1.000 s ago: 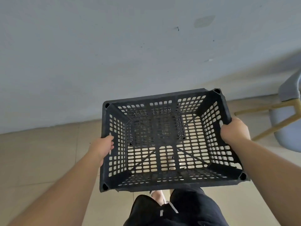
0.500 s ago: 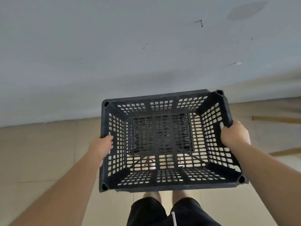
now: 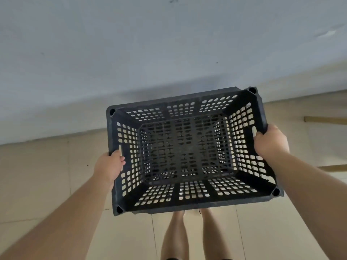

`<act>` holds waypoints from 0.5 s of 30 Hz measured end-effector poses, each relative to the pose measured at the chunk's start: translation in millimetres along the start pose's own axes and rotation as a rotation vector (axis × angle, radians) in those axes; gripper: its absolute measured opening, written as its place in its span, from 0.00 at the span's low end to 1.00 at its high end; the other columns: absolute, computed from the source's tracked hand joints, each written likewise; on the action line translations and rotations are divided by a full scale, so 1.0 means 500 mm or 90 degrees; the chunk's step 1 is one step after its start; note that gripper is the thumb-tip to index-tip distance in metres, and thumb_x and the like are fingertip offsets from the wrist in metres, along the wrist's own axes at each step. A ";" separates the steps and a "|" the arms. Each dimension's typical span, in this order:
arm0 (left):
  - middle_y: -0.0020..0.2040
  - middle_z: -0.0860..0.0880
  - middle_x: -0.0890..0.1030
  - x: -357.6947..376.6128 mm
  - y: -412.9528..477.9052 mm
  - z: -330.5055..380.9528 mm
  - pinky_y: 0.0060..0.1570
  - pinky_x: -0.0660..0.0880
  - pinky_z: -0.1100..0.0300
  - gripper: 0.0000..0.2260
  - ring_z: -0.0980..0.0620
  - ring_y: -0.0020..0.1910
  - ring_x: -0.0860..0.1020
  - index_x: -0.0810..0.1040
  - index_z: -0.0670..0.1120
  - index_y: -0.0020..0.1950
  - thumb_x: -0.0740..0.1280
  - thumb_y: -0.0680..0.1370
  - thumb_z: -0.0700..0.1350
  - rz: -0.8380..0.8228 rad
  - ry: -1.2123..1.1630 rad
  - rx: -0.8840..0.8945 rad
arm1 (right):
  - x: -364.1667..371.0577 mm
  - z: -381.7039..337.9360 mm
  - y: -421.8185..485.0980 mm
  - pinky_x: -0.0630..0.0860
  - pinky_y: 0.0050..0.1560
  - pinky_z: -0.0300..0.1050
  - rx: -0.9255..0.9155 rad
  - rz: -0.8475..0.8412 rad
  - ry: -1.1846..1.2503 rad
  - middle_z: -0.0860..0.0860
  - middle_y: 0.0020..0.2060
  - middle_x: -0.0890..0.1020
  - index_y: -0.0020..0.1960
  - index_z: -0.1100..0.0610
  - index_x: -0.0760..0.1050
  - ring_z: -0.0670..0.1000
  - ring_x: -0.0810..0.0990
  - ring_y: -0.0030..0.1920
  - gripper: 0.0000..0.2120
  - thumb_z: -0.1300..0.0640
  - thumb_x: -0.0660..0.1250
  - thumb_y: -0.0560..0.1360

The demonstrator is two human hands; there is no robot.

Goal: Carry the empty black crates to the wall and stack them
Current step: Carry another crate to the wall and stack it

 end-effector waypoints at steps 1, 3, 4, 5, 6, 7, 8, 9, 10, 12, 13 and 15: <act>0.44 0.45 0.80 0.004 0.017 0.000 0.38 0.70 0.62 0.17 0.51 0.42 0.77 0.75 0.36 0.66 0.57 0.86 0.46 0.004 0.013 0.006 | 0.014 0.001 0.011 0.71 0.44 0.48 0.003 0.000 -0.002 0.57 0.48 0.76 0.63 0.61 0.70 0.58 0.74 0.45 0.12 0.58 0.58 0.81; 0.45 0.45 0.81 0.013 0.041 -0.002 0.41 0.70 0.61 0.18 0.51 0.43 0.78 0.76 0.37 0.66 0.57 0.86 0.49 0.013 0.024 0.015 | 0.035 0.004 0.027 0.73 0.43 0.49 0.012 0.000 -0.001 0.56 0.48 0.76 0.63 0.60 0.70 0.58 0.76 0.45 0.12 0.57 0.59 0.81; 0.45 0.46 0.81 0.018 0.051 -0.004 0.45 0.72 0.59 0.18 0.51 0.44 0.78 0.76 0.37 0.66 0.58 0.85 0.49 0.014 0.023 0.019 | 0.044 0.004 0.035 0.74 0.43 0.50 0.013 0.002 0.000 0.56 0.49 0.77 0.63 0.59 0.70 0.58 0.76 0.45 0.13 0.57 0.59 0.81; 0.45 0.47 0.81 0.025 0.059 -0.005 0.49 0.73 0.57 0.18 0.51 0.45 0.78 0.76 0.38 0.66 0.58 0.85 0.49 0.014 0.025 0.023 | 0.052 0.004 0.042 0.75 0.44 0.51 0.014 0.005 -0.001 0.57 0.50 0.78 0.64 0.59 0.70 0.58 0.77 0.46 0.13 0.57 0.59 0.81; 0.45 0.47 0.81 0.031 0.068 -0.007 0.51 0.73 0.55 0.18 0.51 0.45 0.79 0.76 0.38 0.66 0.58 0.86 0.50 0.013 0.027 0.028 | 0.058 0.004 0.048 0.76 0.44 0.52 0.013 0.010 -0.004 0.58 0.52 0.79 0.64 0.59 0.70 0.58 0.77 0.46 0.13 0.57 0.59 0.81; 0.45 0.47 0.81 0.036 0.073 -0.008 0.50 0.73 0.55 0.17 0.51 0.45 0.79 0.76 0.39 0.65 0.57 0.86 0.49 0.009 0.033 0.032 | 0.063 0.003 0.053 0.76 0.45 0.52 0.011 0.013 -0.007 0.59 0.53 0.79 0.64 0.59 0.69 0.58 0.77 0.46 0.13 0.57 0.59 0.81; 0.46 0.48 0.81 0.040 0.079 -0.007 0.49 0.73 0.55 0.17 0.51 0.45 0.79 0.76 0.39 0.65 0.57 0.86 0.49 0.010 0.038 0.040 | 0.068 0.003 0.059 0.75 0.45 0.52 0.009 0.016 -0.010 0.59 0.53 0.79 0.64 0.59 0.69 0.58 0.76 0.46 0.13 0.57 0.59 0.81; 0.45 0.48 0.81 0.043 0.082 -0.005 0.49 0.73 0.54 0.17 0.52 0.45 0.79 0.76 0.39 0.65 0.57 0.86 0.49 0.012 0.040 0.046 | 0.072 0.003 0.063 0.75 0.44 0.51 0.005 0.018 -0.015 0.60 0.54 0.79 0.64 0.60 0.69 0.58 0.76 0.46 0.14 0.57 0.58 0.81; 0.45 0.48 0.80 0.044 0.089 -0.006 0.51 0.75 0.53 0.17 0.51 0.45 0.79 0.76 0.39 0.65 0.58 0.86 0.49 0.017 0.036 0.049 | 0.077 0.002 0.067 0.74 0.44 0.51 0.003 0.020 -0.018 0.60 0.54 0.78 0.65 0.61 0.69 0.58 0.76 0.46 0.14 0.57 0.58 0.81; 0.44 0.50 0.80 0.042 0.100 -0.007 0.56 0.76 0.49 0.16 0.51 0.45 0.79 0.76 0.41 0.64 0.58 0.85 0.49 0.031 0.024 0.045 | 0.086 0.004 0.070 0.74 0.42 0.51 0.001 0.022 -0.022 0.60 0.53 0.78 0.65 0.61 0.68 0.59 0.76 0.45 0.14 0.58 0.57 0.82; 0.44 0.50 0.80 0.041 0.102 -0.007 0.57 0.76 0.49 0.15 0.51 0.44 0.78 0.76 0.42 0.64 0.58 0.85 0.50 0.036 0.023 0.042 | 0.089 0.005 0.070 0.75 0.41 0.50 0.000 0.022 -0.028 0.60 0.53 0.78 0.64 0.61 0.67 0.59 0.76 0.45 0.13 0.57 0.56 0.82; 0.44 0.50 0.80 0.040 0.108 -0.012 0.59 0.76 0.48 0.15 0.51 0.45 0.78 0.76 0.42 0.64 0.58 0.85 0.50 0.039 0.033 0.037 | 0.095 0.010 0.067 0.74 0.38 0.48 -0.002 0.016 -0.042 0.59 0.51 0.76 0.64 0.62 0.67 0.59 0.76 0.45 0.13 0.57 0.56 0.82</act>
Point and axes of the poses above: each hand's wrist, its own y-axis towards the middle knuckle, its own x-axis out of the palm, z = x × y, the point moved 8 cm from there along y, towards the middle knuckle
